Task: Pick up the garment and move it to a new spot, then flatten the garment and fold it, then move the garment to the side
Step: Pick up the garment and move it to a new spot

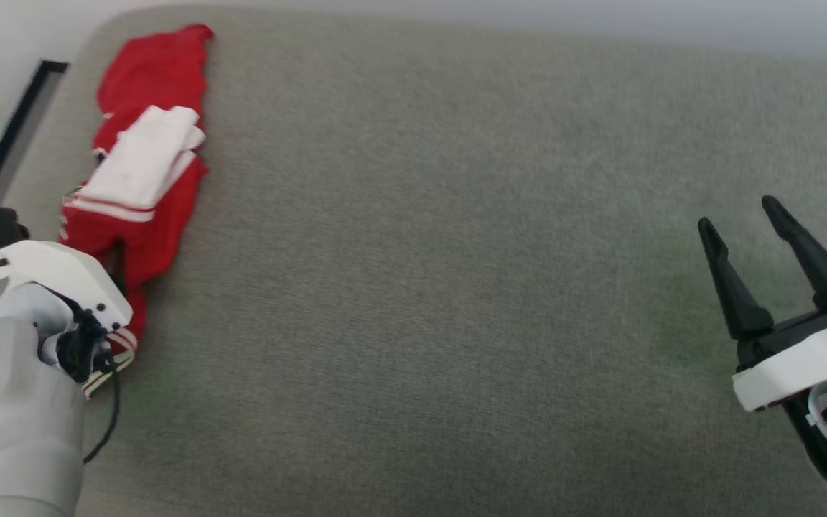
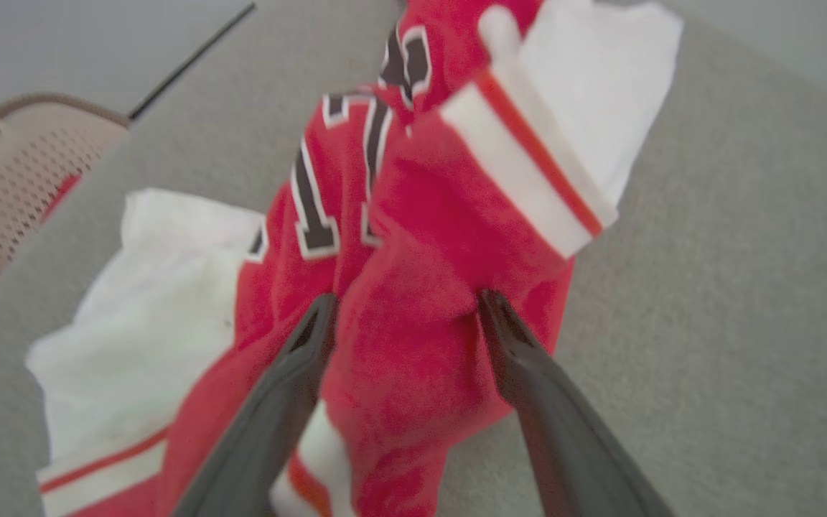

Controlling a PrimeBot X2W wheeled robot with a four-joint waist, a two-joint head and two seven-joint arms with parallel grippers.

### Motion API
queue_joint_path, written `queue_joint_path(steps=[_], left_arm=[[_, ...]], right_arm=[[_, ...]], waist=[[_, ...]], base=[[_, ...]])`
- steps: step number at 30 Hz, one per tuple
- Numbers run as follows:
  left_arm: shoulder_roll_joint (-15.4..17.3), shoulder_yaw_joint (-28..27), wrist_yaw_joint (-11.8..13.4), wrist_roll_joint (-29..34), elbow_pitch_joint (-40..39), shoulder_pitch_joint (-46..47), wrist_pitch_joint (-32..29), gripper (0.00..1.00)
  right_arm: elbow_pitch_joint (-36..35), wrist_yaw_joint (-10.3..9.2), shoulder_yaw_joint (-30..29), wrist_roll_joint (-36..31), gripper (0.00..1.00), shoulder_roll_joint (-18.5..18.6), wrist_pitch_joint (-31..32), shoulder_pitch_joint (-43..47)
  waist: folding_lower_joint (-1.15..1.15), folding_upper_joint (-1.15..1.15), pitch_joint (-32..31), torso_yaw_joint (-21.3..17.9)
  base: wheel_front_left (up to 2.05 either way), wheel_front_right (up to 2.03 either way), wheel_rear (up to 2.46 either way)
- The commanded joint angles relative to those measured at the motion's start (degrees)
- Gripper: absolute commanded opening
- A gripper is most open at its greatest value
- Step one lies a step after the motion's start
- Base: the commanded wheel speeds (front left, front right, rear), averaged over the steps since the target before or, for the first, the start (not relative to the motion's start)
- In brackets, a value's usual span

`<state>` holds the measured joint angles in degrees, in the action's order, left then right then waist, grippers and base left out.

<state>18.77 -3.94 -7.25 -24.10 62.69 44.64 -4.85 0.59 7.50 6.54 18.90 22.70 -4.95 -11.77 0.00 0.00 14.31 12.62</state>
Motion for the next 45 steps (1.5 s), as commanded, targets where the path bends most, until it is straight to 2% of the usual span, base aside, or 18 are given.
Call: queue_joint_path(steps=[1, 5, 8, 15, 16, 17, 25, 36, 45], left_arm=[[-0.4, -0.2, -0.1, -1.1, 3.4, 2.0, -4.3, 1.0], [-1.9, 0.9, 1.6, -1.2, 8.8, 3.7, -13.2, 1.0], [-3.1, 1.3, 3.7, -1.5, 10.6, 3.3, -17.6, 1.0], [-4.3, 1.4, 6.1, -2.0, 12.0, 2.0, -20.2, 1.0], [-3.9, 1.3, 6.0, -2.1, 11.9, 2.1, -18.8, 0.16], [-3.2, 1.1, 5.8, -2.3, 11.5, 2.3, -17.6, 0.0], [3.1, 1.8, 2.5, -1.2, 8.3, 7.9, -9.7, 0.0], [7.5, 7.1, 0.2, 2.5, 1.1, 13.3, -1.2, 0.0], [10.2, 11.3, -0.2, 3.7, -9.7, 15.3, -0.2, 0.0]], right_arm=[[-0.7, -0.02, -0.3, 0.6, 1.0, 0.7, 0.5, -0.9], [-1.5, -0.02, -0.5, 1.1, 1.0, 1.4, 1.2, -1.1], [-2.0, -0.02, -0.6, 1.4, 1.0, 1.6, 1.4, -1.5], [-2.0, -0.02, -0.3, 1.8, 1.0, 2.1, 1.7, -2.4], [-1.9, -0.02, -0.5, 1.9, 1.0, 2.1, 1.7, -2.5], [-1.8, -0.02, -0.6, 1.9, 1.0, 2.1, 1.7, -2.6], [-0.7, -0.02, -3.3, 1.5, 1.0, 0.7, 0.3, -0.9], [1.5, -0.02, -4.3, 0.3, 1.0, -3.5, -1.8, 1.2], [3.0, -0.02, -5.8, -0.7, 1.0, -7.4, -3.4, 3.2]], waist=[[0.0, 0.0, 3.2, -2.0], [0.0, 0.0, 5.1, -2.5], [0.0, 0.0, 6.1, -2.8], [0.0, 0.0, 7.3, -3.1], [0.0, 0.0, 7.3, -3.1], [0.0, 0.0, 7.3, -3.0], [0.0, 0.0, 4.6, -1.2], [0.0, 0.0, -2.8, 1.4], [0.0, 0.0, -8.2, 2.2]], base=[[0.0, 0.0, 0.0], [0.0, 0.0, 0.0], [0.0, 0.0, 0.0], [0.0, 0.0, 0.0], [0.0, 0.0, 0.0], [0.0, 0.0, 0.0], [0.0, 0.0, 0.0], [0.0, 0.0, 0.0], [0.0, 0.0, 0.0]])
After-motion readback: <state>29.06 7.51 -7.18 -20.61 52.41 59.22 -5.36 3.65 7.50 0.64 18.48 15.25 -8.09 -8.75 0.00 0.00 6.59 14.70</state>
